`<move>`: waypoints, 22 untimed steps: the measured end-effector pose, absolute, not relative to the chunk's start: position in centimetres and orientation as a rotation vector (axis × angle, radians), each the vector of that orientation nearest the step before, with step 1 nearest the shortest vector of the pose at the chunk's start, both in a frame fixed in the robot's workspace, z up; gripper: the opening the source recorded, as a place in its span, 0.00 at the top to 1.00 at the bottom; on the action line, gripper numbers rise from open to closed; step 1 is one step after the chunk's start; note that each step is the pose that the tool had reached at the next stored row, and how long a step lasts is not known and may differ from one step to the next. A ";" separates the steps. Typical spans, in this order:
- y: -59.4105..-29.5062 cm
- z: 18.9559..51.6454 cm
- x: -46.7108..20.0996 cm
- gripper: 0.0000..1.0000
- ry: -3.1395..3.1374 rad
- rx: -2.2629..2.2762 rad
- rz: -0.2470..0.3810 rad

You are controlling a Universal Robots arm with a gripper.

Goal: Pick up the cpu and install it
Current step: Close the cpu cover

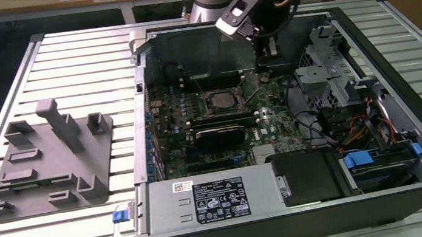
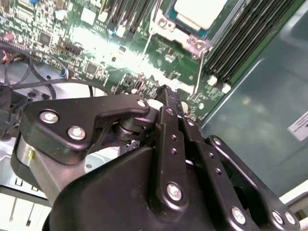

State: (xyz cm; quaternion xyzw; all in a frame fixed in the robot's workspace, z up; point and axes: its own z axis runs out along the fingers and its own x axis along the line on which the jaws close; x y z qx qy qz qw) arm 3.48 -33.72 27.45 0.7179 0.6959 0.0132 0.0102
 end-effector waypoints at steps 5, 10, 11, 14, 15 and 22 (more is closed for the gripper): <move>-33.7 26.6 4.4 0.89 2.177 2.245 0.031; -33.7 25.8 5.0 0.89 2.182 2.251 0.020; -33.7 25.6 5.0 0.89 2.183 2.252 0.017; -33.7 25.1 5.0 0.89 2.185 2.254 0.011; -33.7 24.9 5.0 0.89 2.186 2.255 0.010; -33.7 24.6 5.0 0.89 2.186 2.256 0.009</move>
